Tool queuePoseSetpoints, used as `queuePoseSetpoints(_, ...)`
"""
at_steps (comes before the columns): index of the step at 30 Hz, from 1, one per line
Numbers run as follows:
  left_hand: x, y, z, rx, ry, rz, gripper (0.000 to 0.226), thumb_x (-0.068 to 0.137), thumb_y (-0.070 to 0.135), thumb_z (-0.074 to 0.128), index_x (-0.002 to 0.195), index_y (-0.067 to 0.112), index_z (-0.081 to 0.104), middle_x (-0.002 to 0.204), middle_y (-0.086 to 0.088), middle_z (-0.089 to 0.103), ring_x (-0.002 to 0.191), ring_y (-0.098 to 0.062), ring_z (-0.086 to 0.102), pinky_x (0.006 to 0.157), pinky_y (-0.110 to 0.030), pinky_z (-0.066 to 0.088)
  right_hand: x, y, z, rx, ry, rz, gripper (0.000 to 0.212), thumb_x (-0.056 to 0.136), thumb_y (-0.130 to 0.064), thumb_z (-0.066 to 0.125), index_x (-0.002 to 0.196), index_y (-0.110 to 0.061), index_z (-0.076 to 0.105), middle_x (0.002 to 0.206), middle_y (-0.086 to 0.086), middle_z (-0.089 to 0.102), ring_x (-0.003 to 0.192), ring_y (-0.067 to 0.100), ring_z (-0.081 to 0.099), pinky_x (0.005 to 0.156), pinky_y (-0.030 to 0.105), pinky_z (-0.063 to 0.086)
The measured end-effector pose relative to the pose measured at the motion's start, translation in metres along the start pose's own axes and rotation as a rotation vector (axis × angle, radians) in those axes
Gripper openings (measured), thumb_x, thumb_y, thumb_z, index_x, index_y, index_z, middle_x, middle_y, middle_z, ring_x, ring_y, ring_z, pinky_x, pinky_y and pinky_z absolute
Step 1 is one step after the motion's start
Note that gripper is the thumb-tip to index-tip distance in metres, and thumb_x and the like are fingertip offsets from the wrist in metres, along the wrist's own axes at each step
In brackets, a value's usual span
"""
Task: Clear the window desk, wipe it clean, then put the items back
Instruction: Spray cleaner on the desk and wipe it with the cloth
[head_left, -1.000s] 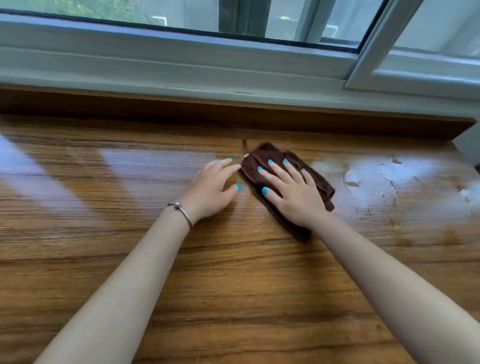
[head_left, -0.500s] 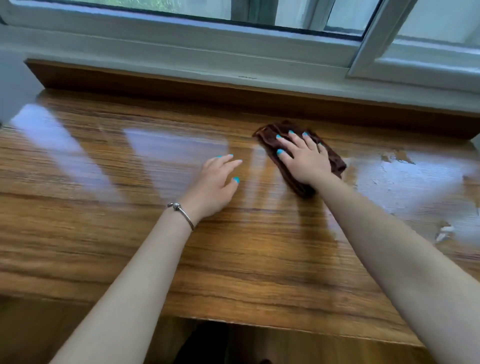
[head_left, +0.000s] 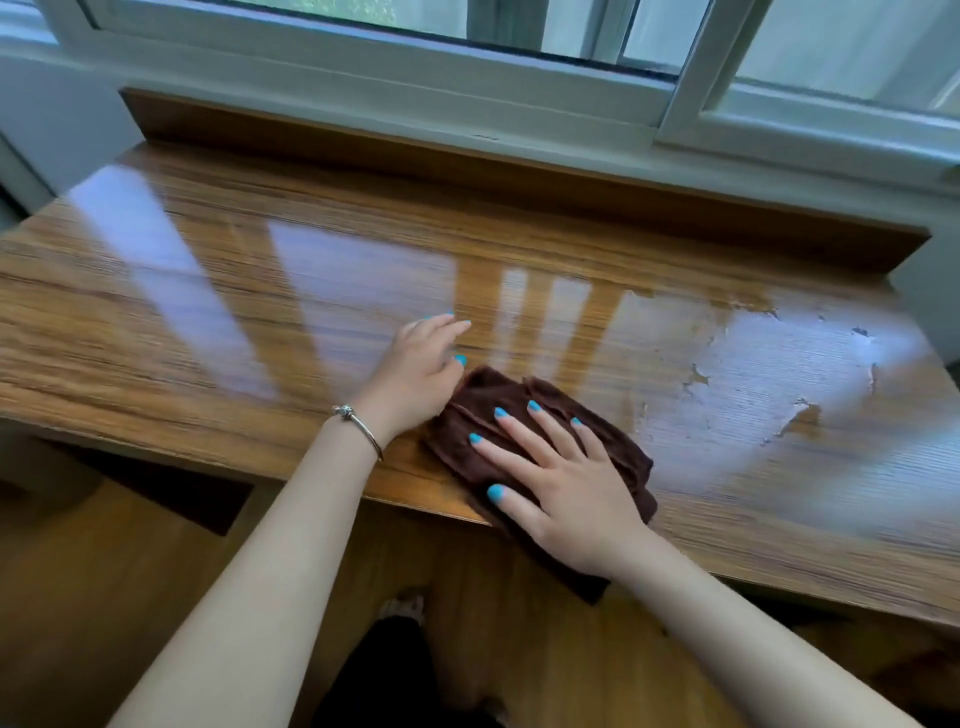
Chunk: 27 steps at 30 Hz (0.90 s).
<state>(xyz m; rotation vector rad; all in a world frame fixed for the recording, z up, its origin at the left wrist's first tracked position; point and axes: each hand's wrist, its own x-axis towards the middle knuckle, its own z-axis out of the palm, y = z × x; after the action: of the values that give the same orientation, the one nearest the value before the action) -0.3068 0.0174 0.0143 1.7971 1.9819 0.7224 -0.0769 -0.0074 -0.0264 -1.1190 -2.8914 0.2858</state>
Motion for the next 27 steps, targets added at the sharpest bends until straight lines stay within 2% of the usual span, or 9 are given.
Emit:
queuePoseSetpoints(2,-0.005,0.009,-0.001,-0.009,0.005,0.005,0.047,0.095,0.015,0.053,0.141,0.016,0.045,0.151,-0.008,0.036,0.142,-0.023,0.026,0.114,-0.024,0.011,0.027,0.023,-0.008,-0.012,-0.009,0.031,0.048,0.095,-0.070,0.012,0.142,-0.069,0.005,0.163,-0.022,0.009,0.153,0.013,-0.002,0.120,0.049,-0.002)
queuePoseSetpoints(5,-0.015,0.019,-0.008,-0.017,0.041,0.010,0.048,0.095,0.016,0.054,0.142,0.016,0.045,0.151,-0.007,0.036,0.142,-0.024,0.026,0.116,-0.029,0.013,0.085,0.061,-0.026,0.014,-0.043,0.311,0.046,0.097,-0.068,0.020,0.142,-0.068,0.011,0.165,-0.018,0.001,0.152,0.020,-0.009,0.115,0.064,-0.007)
queuePoseSetpoints(7,-0.025,0.023,-0.014,-0.025,0.043,0.008,0.048,0.096,0.019,0.052,0.143,0.018,0.042,0.152,-0.004,0.034,0.142,-0.022,0.023,0.115,-0.029,0.013,0.107,0.072,-0.033,0.038,-0.090,0.419,0.048,0.098,-0.067,0.020,0.144,-0.065,0.012,0.165,-0.015,-0.001,0.152,0.023,-0.011,0.114,0.069,-0.007)
queuePoseSetpoints(10,-0.037,0.027,-0.015,-0.018,0.038,0.001,0.049,0.097,0.020,0.050,0.145,0.019,0.040,0.153,-0.002,0.032,0.142,-0.019,0.020,0.115,-0.029,0.011,0.088,0.052,-0.027,0.011,-0.097,0.357,0.050,0.097,-0.067,0.020,0.146,-0.063,0.010,0.165,-0.015,0.001,0.153,0.023,-0.008,0.114,0.069,-0.005)
queuePoseSetpoints(14,-0.033,0.032,-0.008,-0.013,0.047,-0.017,0.050,0.096,0.019,0.052,0.144,0.019,0.041,0.153,-0.004,0.032,0.142,-0.020,0.021,0.114,-0.026,0.011,-0.009,0.014,-0.002,-0.005,-0.008,0.146,0.054,0.091,-0.072,0.010,0.144,-0.065,0.002,0.164,-0.020,0.000,0.152,0.020,-0.010,0.114,0.063,-0.007)
queuePoseSetpoints(17,-0.019,0.037,0.001,-0.029,0.023,-0.003,0.050,0.095,0.020,0.053,0.143,0.020,0.042,0.153,-0.003,0.033,0.142,-0.020,0.021,0.115,-0.027,0.011,-0.050,0.014,0.001,-0.029,0.006,0.068,0.052,0.094,-0.072,0.011,0.144,-0.067,0.001,0.163,-0.021,0.000,0.152,0.020,-0.011,0.115,0.060,-0.006)
queuePoseSetpoints(19,-0.011,0.043,0.010,-0.034,0.011,0.017,0.050,0.094,0.019,0.054,0.143,0.020,0.043,0.153,-0.004,0.034,0.142,-0.020,0.022,0.114,-0.025,0.011,-0.042,0.024,-0.005,-0.016,-0.020,0.045,0.050,0.092,-0.074,0.009,0.140,-0.072,-0.001,0.163,-0.023,-0.001,0.152,0.017,-0.014,0.116,0.059,-0.007)
queuePoseSetpoints(23,0.002,0.053,0.021,-0.040,0.000,0.036,0.050,0.094,0.019,0.056,0.142,0.018,0.045,0.152,-0.005,0.035,0.142,-0.022,0.023,0.113,-0.022,0.011,0.026,0.067,-0.023,0.017,-0.040,0.206,0.048,0.093,-0.072,0.015,0.139,-0.073,0.003,0.164,-0.022,0.000,0.152,0.014,-0.011,0.117,0.058,-0.006)
queuePoseSetpoints(27,0.010,0.056,0.026,0.007,-0.024,0.080,0.050,0.093,0.019,0.058,0.142,0.015,0.045,0.150,-0.008,0.037,0.141,-0.026,0.026,0.118,-0.033,0.015,0.091,0.106,-0.043,0.005,-0.099,0.354,0.049,0.097,-0.068,0.021,0.145,-0.066,0.010,0.165,-0.017,0.001,0.153,0.019,-0.006,0.119,0.060,-0.002)
